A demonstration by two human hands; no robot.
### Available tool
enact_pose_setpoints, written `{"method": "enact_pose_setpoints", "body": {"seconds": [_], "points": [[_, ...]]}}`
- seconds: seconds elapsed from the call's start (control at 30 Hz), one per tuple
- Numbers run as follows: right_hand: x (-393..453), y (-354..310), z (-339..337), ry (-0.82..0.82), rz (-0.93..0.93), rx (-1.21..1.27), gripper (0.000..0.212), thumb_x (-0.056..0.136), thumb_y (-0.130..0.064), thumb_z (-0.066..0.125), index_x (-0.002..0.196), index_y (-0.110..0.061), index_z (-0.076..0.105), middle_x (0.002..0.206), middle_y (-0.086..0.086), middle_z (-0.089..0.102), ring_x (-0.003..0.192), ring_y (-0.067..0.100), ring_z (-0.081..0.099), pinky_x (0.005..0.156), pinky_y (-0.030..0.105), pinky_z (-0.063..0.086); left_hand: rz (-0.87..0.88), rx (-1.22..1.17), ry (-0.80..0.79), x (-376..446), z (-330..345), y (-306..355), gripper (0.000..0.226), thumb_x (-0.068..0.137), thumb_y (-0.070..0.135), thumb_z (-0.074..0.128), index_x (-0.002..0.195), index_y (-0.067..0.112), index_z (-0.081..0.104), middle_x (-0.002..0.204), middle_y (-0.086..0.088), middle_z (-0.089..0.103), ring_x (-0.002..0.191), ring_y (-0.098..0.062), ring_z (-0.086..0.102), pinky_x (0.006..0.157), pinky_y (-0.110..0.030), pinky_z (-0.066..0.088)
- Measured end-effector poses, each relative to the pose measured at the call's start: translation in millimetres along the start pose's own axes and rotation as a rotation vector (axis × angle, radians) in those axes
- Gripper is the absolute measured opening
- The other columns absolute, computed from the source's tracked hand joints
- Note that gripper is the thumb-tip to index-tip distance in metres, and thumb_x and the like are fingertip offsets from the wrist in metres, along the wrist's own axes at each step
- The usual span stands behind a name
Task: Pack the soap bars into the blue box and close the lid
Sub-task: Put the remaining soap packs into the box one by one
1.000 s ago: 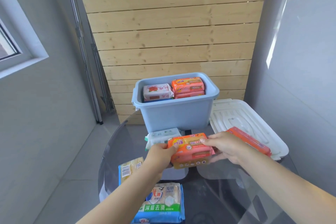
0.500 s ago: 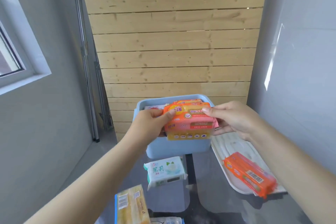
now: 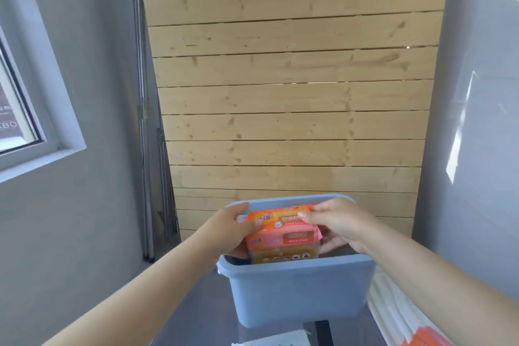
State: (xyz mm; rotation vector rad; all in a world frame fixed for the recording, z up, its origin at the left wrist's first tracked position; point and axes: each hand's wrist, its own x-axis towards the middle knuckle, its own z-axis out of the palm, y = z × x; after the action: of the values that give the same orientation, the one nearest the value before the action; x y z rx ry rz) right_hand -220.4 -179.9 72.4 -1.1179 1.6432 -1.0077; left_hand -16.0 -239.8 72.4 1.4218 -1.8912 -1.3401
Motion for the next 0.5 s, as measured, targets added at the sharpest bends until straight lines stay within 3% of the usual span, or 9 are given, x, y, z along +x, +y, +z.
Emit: {"method": "enact_pose_setpoints", "body": {"seconds": [0.1, 0.17, 0.23, 0.3, 0.4, 0.5], "points": [[13.6, 9.9, 5.5, -0.038, 0.029, -0.029, 0.015, 0.084, -0.020, 0.068, 0.098, -0.017, 0.063, 0.091, 0.009, 0.070, 0.071, 0.018, 0.069, 0.057, 0.031, 0.058, 0.037, 0.348, -0.027, 7.4, -3.5, 0.2, 0.045, 0.090, 0.040, 0.055, 0.134, 0.037, 0.047, 0.099, 0.007, 0.064, 0.085, -0.020, 0.069, 0.090, -0.032, 0.053], [21.3, 17.6, 9.6, -0.059, 0.062, -0.026, 0.018, 0.083, -0.018, 0.068, 0.100, -0.013, 0.065, 0.084, 0.006, 0.071, 0.068, 0.016, 0.068, 0.061, 0.029, 0.057, 0.033, 0.517, -0.082, 9.6, -3.5, 4.7, 0.037, 0.091, 0.041, 0.049, 0.128, 0.038, 0.052, 0.113, 0.005, 0.064, 0.094, -0.017, 0.063, 0.093, -0.028, 0.048], [24.9, 22.4, 12.1, -0.064, 0.078, -0.036, 0.016, 0.083, -0.017, 0.069, 0.097, -0.011, 0.065, 0.081, 0.005, 0.070, 0.069, 0.016, 0.065, 0.070, 0.031, 0.054, 0.002, 0.533, -0.121, 12.3, -0.9, 8.0, 0.022, 0.094, 0.036, 0.045, 0.109, 0.031, 0.060, 0.101, 0.000, 0.065, 0.081, -0.018, 0.058, 0.080, -0.024, 0.048], [26.8, 23.1, 14.1, -0.066, 0.099, -0.065, 0.005, 0.083, -0.017, 0.068, 0.085, -0.015, 0.063, 0.079, 0.004, 0.067, 0.069, 0.016, 0.061, 0.069, 0.032, 0.051, -0.096, 0.421, -0.132, 10.7, 0.6, 11.5, 0.029, 0.096, 0.036, 0.042, 0.093, 0.013, 0.060, 0.088, -0.007, 0.069, 0.067, -0.022, 0.058, 0.068, -0.023, 0.050], [30.4, 22.3, 14.0, -0.109, 0.149, -0.099, 0.006, 0.087, -0.015, 0.064, 0.083, -0.011, 0.062, 0.082, 0.006, 0.064, 0.074, 0.019, 0.060, 0.070, 0.031, 0.049, -0.197, 0.356, -0.142, 11.8, 0.1, 13.7, 0.045, 0.096, 0.040, 0.039, 0.112, 0.002, 0.058, 0.105, -0.021, 0.070, 0.069, -0.026, 0.059, 0.082, -0.031, 0.051], [30.4, 23.7, 10.9, -0.126, 0.171, -0.093, 0.007, 0.087, -0.012, 0.063, 0.085, -0.006, 0.063, 0.081, 0.007, 0.066, 0.071, 0.017, 0.062, 0.069, 0.028, 0.051, -0.095, 0.494, -0.087, 7.3, 3.0, 12.3, 0.033, 0.097, 0.029, 0.039, 0.108, 0.005, 0.058, 0.089, -0.012, 0.062, 0.077, -0.025, 0.055, 0.079, -0.031, 0.047]]}}
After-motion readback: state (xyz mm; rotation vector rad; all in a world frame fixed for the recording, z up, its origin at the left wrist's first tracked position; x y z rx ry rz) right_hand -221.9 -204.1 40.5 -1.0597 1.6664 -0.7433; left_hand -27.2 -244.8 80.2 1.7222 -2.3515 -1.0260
